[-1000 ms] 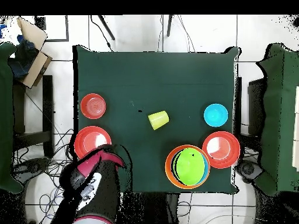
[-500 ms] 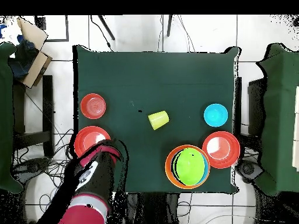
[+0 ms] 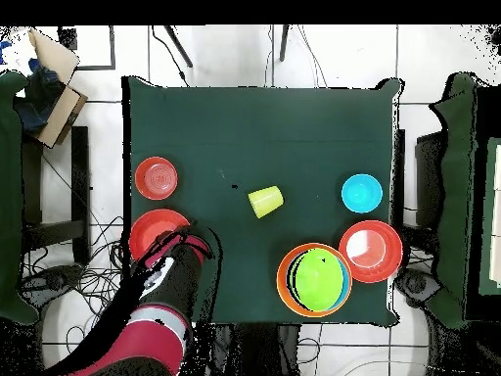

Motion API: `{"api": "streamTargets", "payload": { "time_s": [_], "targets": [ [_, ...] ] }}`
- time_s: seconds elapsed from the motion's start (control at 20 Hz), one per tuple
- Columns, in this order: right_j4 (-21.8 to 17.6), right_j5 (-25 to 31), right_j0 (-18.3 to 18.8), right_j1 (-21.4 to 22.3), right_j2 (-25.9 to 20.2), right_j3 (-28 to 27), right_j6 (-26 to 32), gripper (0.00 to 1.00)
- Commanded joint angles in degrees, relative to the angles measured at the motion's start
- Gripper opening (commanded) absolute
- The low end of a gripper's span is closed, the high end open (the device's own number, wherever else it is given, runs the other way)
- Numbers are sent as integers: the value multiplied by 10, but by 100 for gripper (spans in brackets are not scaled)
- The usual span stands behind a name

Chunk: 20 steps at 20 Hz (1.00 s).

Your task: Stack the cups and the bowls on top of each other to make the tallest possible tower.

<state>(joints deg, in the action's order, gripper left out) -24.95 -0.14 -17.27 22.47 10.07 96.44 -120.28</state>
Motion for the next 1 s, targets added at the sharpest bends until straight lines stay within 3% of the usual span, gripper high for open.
{"api": "streamTargets", "payload": {
  "time_s": [0.05, 0.35, 0.65, 0.85, 1.0],
  "targets": [
    [4, 3, 16, -7, -37, -38, -38, 0],
    [1, 23, 30, 14, -51, -26, -30, 0],
    [-10, 52, 58, 67, -79, 19, -11, 0],
    [-14, 114, 112, 166, -128, 99, 29, 0],
    [3, 176, 180, 261, -192, 177, 73, 0]
  ]
}}
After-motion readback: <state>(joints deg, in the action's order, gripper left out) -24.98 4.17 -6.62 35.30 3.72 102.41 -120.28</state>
